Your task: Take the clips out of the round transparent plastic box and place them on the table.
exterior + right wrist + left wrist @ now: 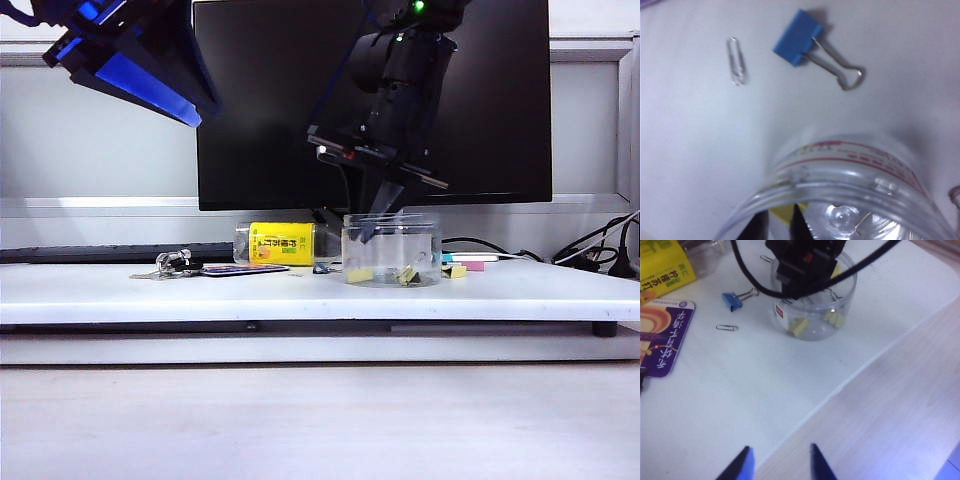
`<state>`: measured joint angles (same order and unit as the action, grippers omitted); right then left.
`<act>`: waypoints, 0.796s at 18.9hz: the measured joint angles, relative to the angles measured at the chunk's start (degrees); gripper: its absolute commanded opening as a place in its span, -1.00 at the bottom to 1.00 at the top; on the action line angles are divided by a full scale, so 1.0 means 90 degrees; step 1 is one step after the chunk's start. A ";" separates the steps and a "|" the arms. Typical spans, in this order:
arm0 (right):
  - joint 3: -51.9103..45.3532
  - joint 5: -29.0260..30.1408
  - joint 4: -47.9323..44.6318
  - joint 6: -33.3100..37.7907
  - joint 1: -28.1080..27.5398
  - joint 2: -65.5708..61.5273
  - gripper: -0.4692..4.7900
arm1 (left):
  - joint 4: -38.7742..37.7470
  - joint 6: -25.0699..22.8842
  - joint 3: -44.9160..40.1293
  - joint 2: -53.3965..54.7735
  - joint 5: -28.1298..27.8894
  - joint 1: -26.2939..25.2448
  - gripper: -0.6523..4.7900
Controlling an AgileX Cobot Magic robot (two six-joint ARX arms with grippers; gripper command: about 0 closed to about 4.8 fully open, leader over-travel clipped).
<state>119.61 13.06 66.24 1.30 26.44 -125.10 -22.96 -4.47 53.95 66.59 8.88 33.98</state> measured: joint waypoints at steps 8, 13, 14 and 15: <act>-0.0459 -0.0005 -0.0294 0.0022 0.0002 -0.0022 -0.49 | -0.0046 0.0000 0.0000 0.0000 -0.0002 0.0000 -0.19; -0.0459 -0.0051 -0.0549 0.0063 0.0005 -0.0022 -0.50 | -0.0056 0.0000 0.0000 0.0000 -0.0002 0.0000 -0.19; -0.0459 -0.0153 -0.0580 0.0066 0.0005 -0.0022 -0.50 | -0.0095 0.0002 0.0000 0.0000 -0.0002 0.0000 -0.19; -0.0459 -0.0163 -0.0602 0.0066 0.0002 -0.0022 -0.50 | -0.0100 0.0000 0.0000 0.0000 0.0000 0.0000 -0.19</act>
<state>115.48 11.60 60.82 1.89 26.46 -125.29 -23.86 -4.47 53.95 66.59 8.88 33.98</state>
